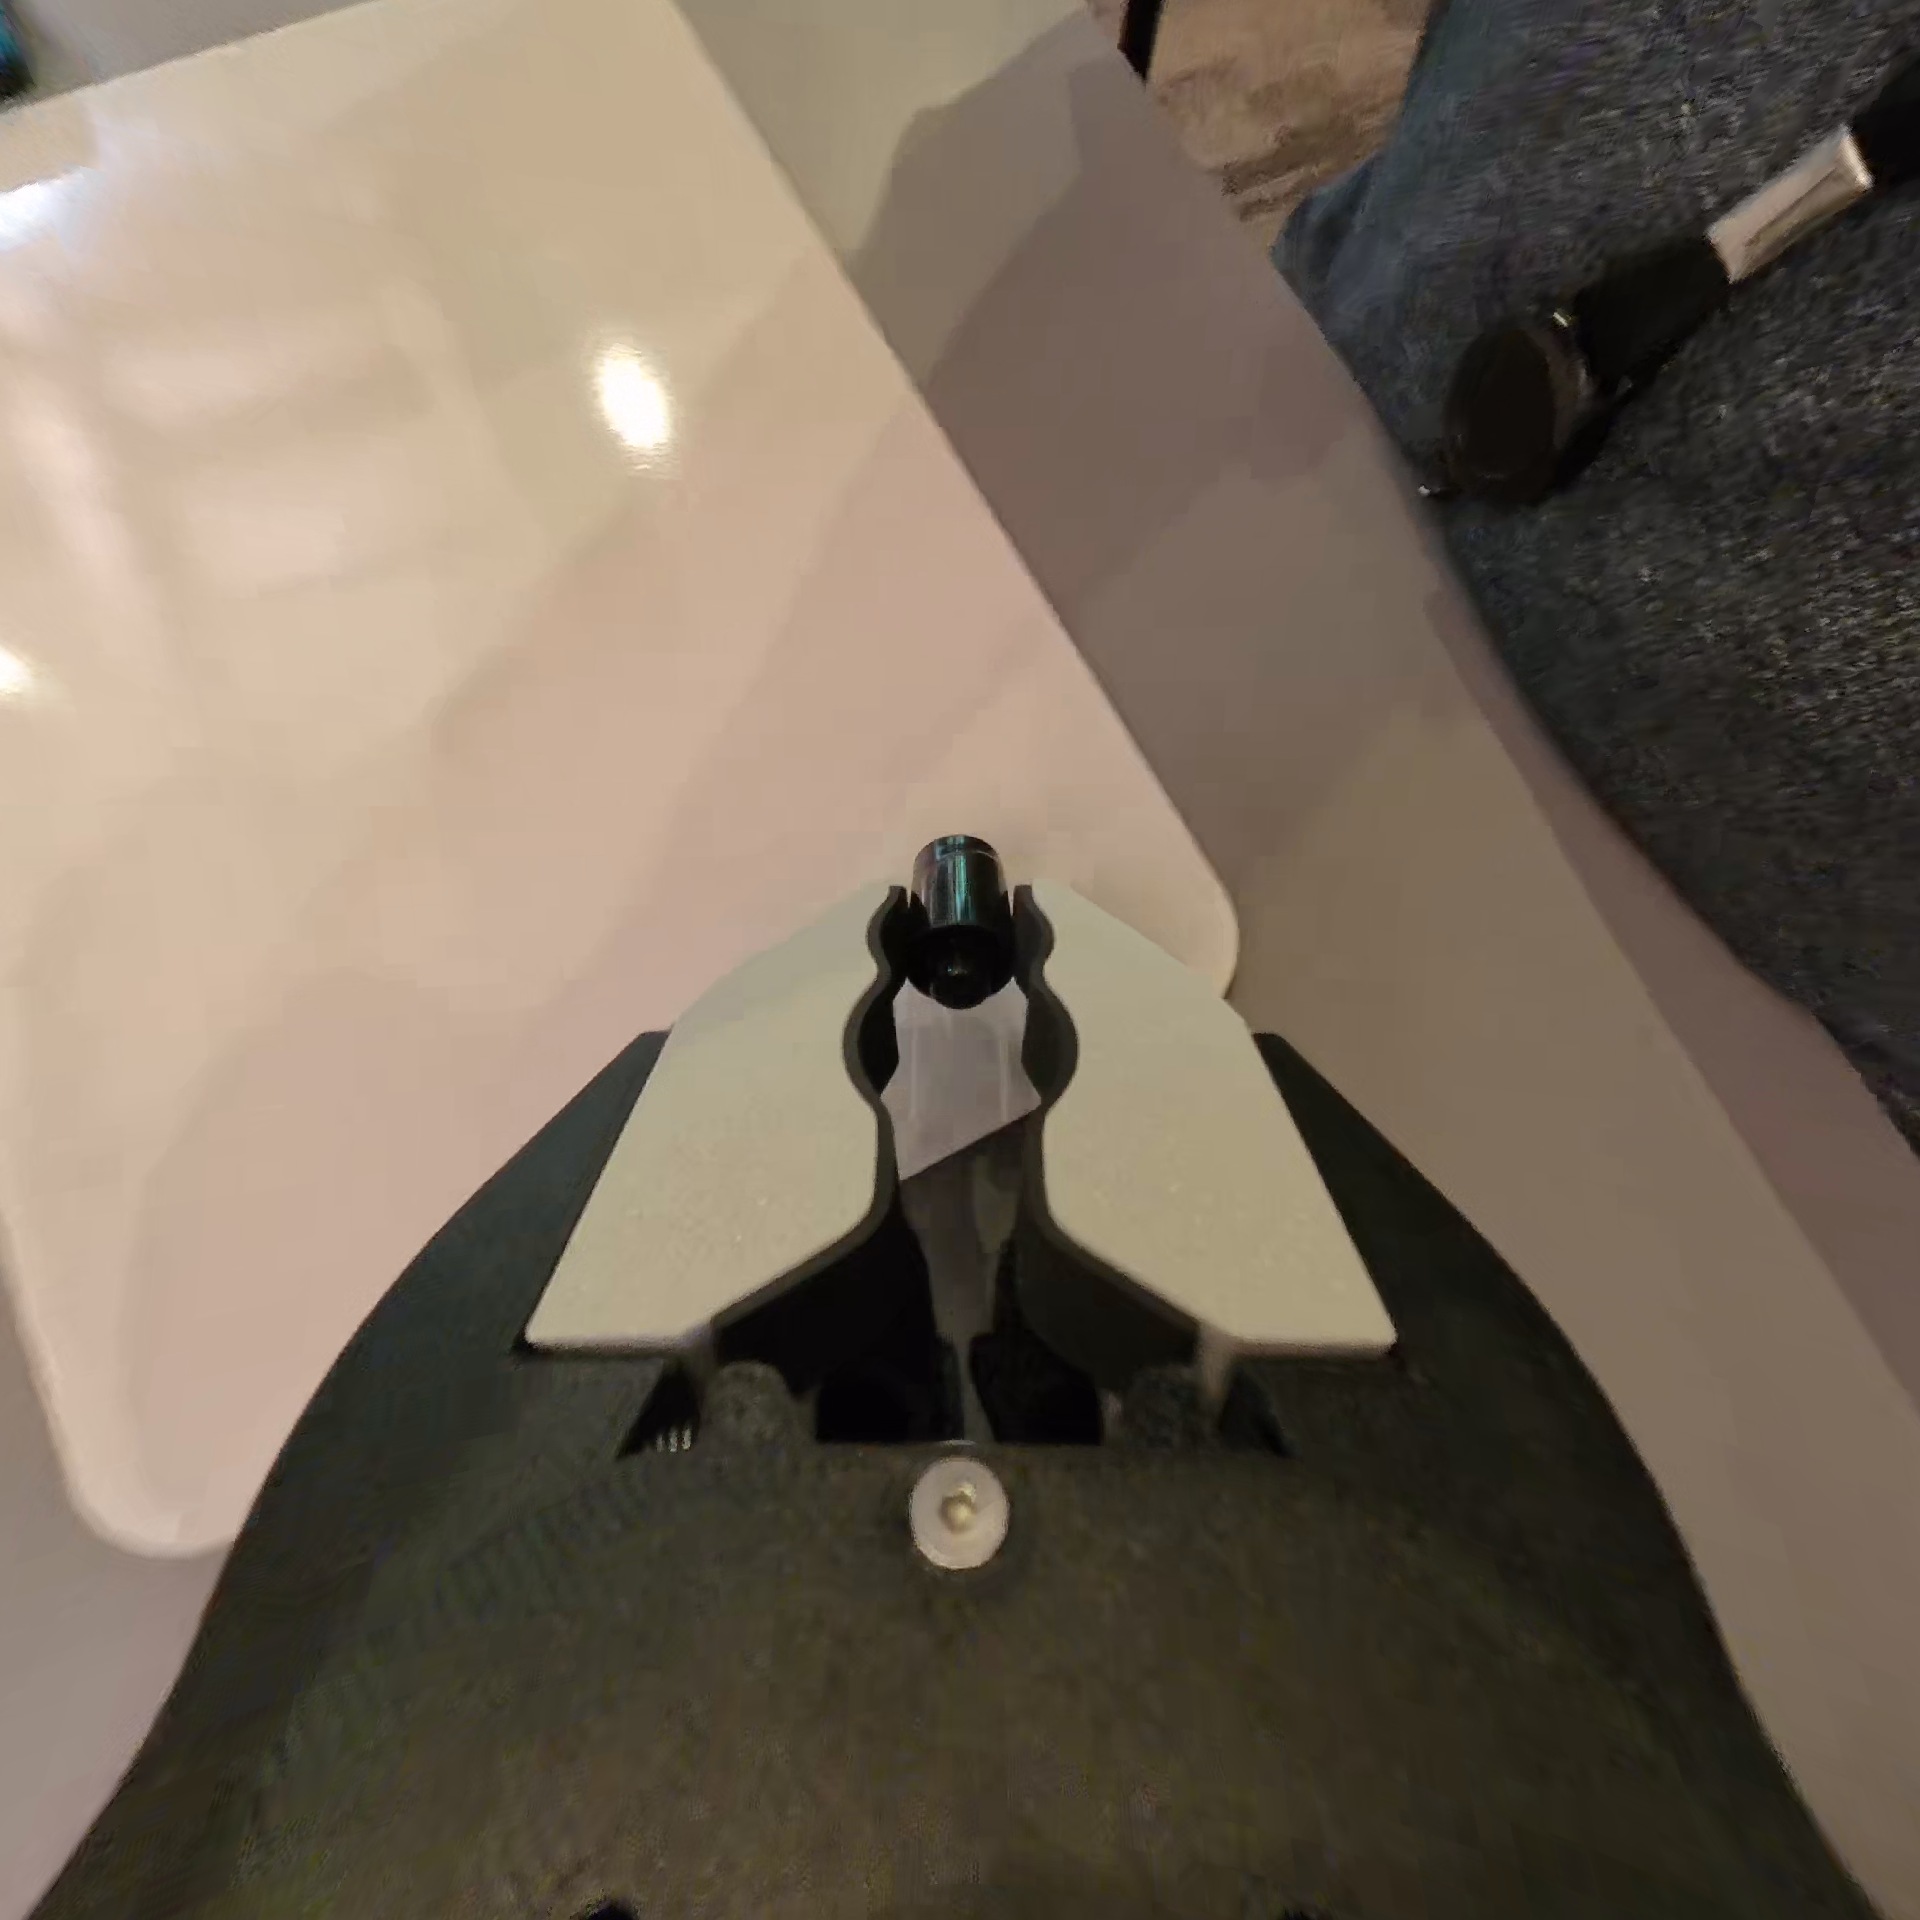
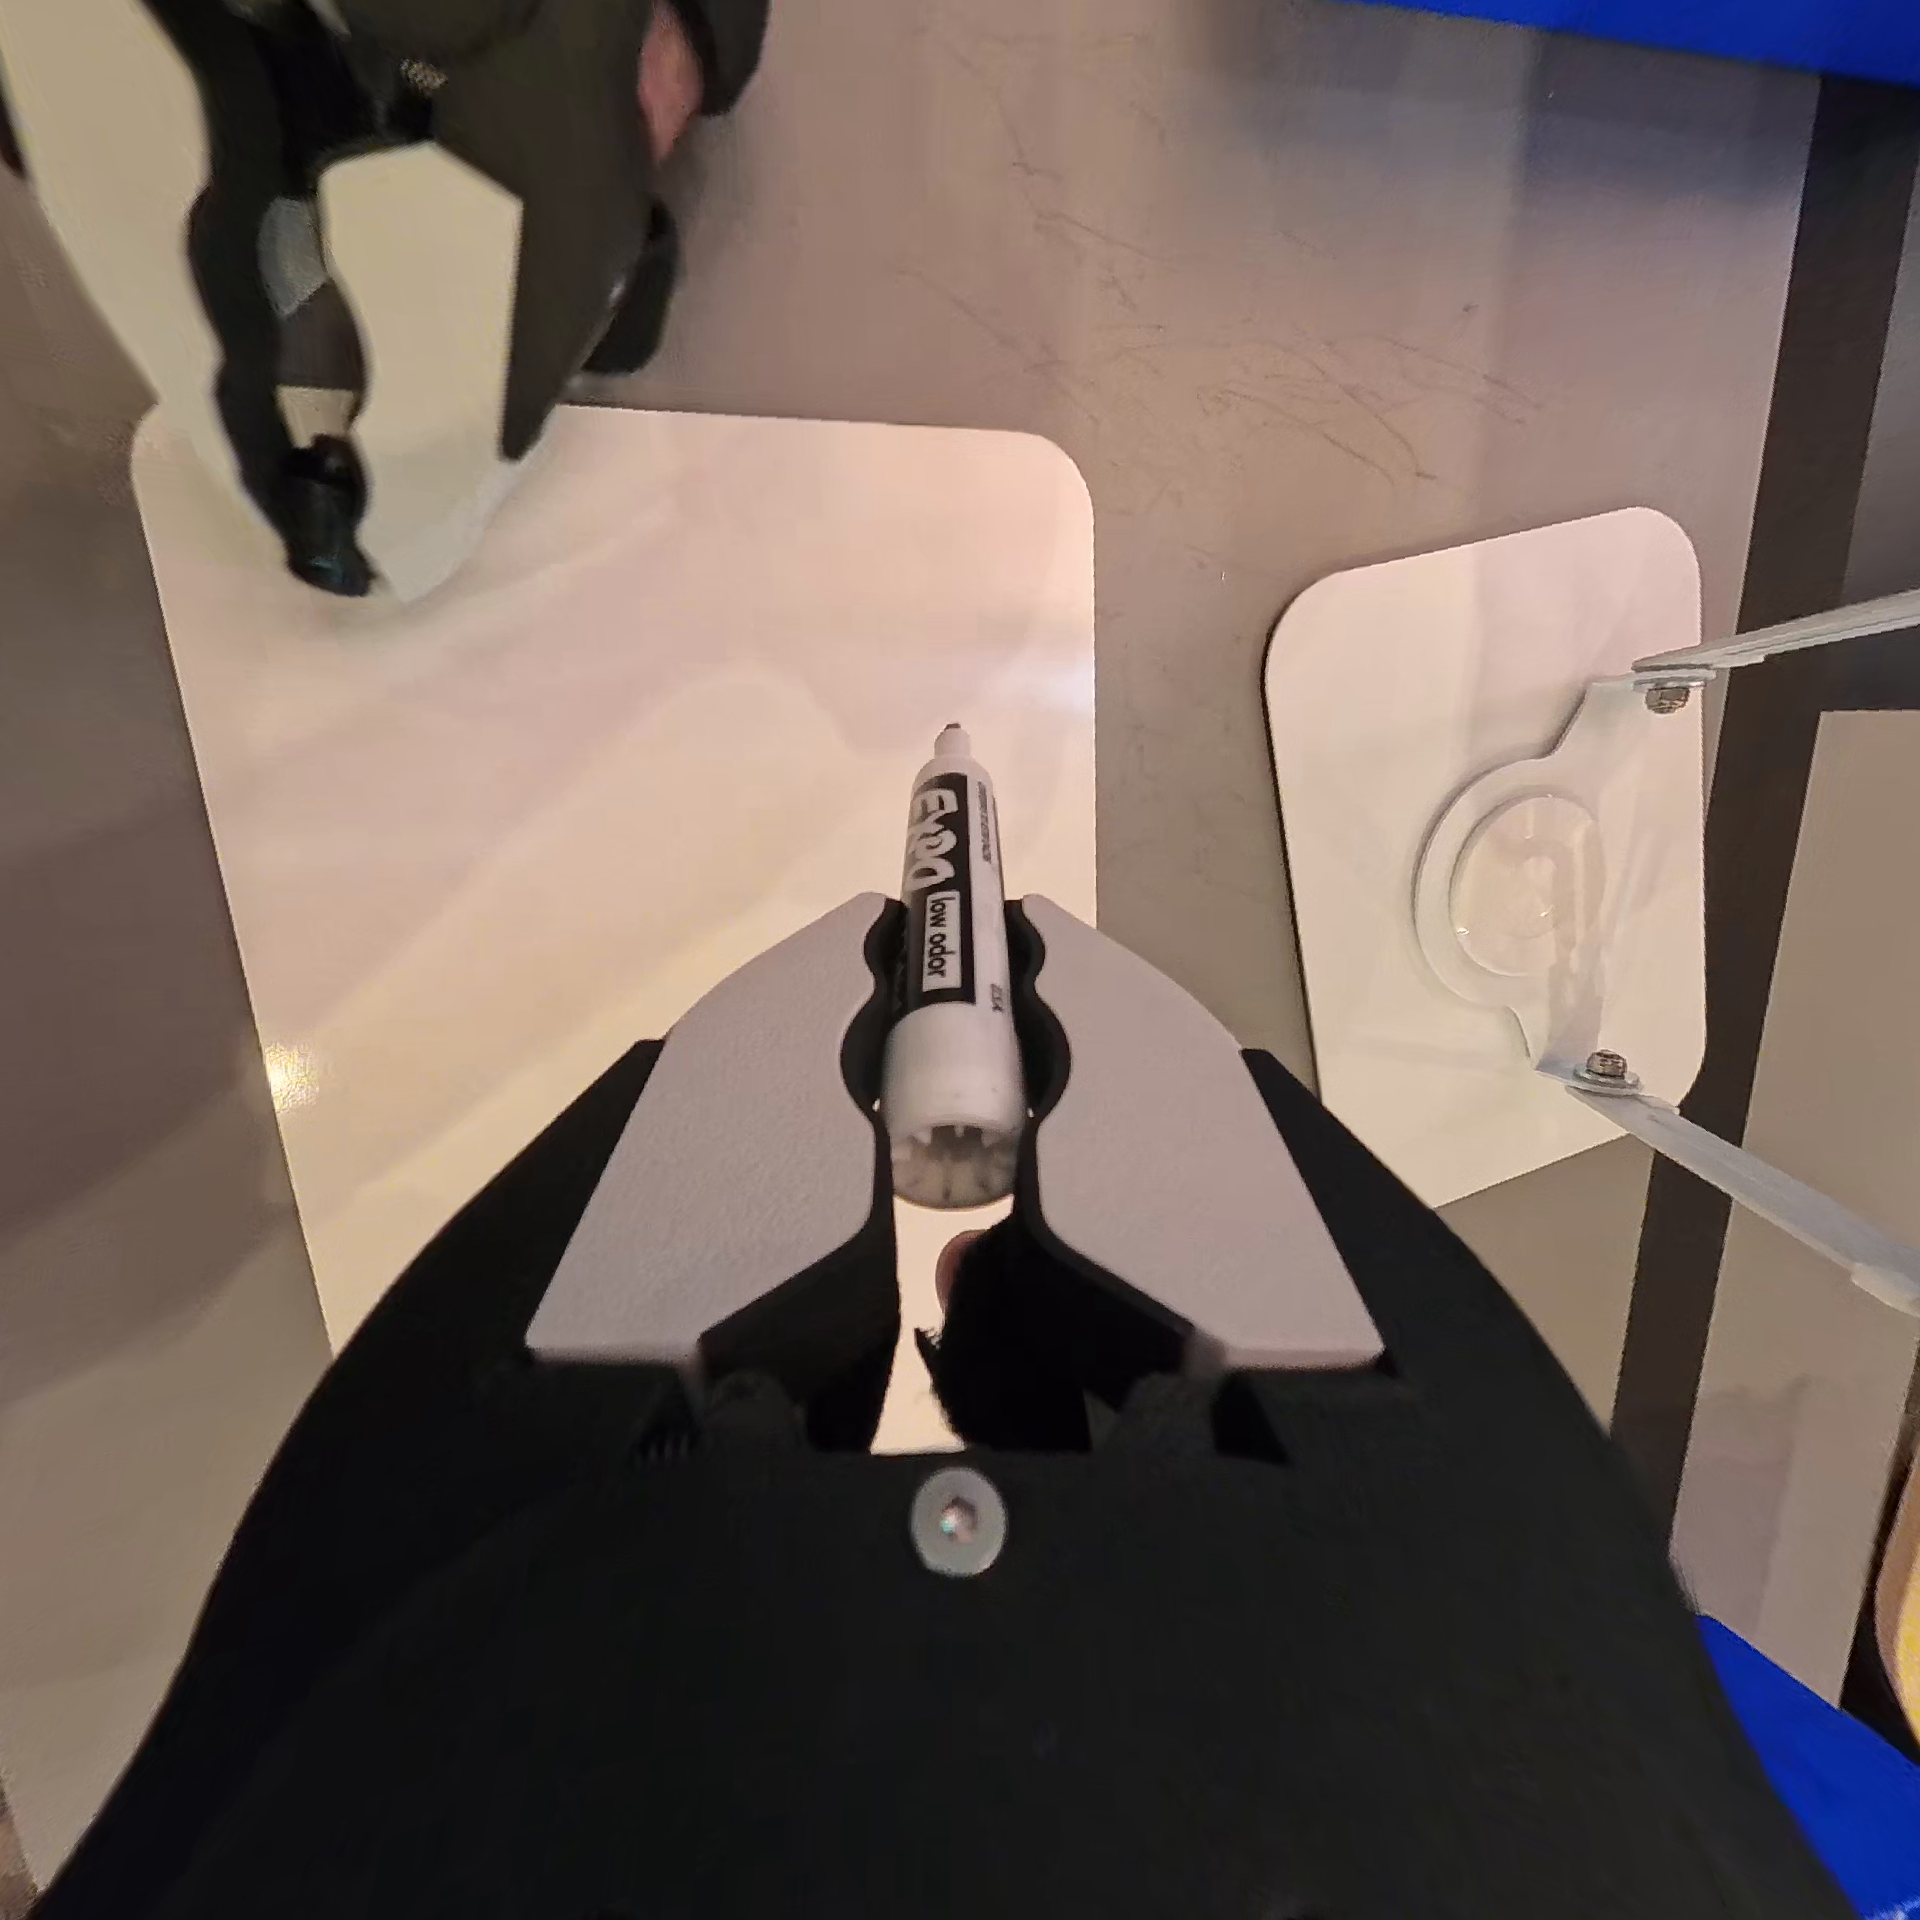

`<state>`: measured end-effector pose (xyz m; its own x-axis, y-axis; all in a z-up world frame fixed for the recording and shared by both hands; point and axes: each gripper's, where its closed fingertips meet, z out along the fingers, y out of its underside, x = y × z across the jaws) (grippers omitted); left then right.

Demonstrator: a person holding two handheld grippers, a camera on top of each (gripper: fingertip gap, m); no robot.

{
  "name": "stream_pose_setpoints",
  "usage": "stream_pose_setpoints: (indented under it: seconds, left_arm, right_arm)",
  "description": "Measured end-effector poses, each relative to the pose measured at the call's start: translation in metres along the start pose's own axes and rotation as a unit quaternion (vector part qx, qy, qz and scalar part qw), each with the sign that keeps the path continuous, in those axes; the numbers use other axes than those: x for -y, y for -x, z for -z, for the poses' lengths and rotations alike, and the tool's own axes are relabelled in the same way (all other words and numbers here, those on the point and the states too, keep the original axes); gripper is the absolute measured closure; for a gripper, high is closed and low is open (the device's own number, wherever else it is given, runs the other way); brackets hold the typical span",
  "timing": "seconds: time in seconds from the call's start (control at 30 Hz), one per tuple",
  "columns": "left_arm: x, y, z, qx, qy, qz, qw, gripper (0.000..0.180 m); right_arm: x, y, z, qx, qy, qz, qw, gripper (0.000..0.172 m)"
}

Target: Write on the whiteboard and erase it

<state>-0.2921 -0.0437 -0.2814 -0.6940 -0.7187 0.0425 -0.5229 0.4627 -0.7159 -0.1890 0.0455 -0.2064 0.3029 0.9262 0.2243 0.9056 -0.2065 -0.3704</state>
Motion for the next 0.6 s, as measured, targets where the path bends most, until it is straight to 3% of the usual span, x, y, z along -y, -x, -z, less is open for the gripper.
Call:
stream_pose_setpoints:
  seconds: [0.23,0.6]
  left_arm:
    - [-0.013,0.054,0.044,0.08,-0.009,0.037,0.996,0.161]
    - [-0.039,0.102,0.074,0.136,0.076,0.052,0.986,0.161]
  right_arm:
    - [-0.018,-0.005,0.014,-0.01,-0.014,-0.03,0.999,0.15]
    - [-0.031,0.004,0.019,-0.014,-0.01,-0.043,0.999,0.15]
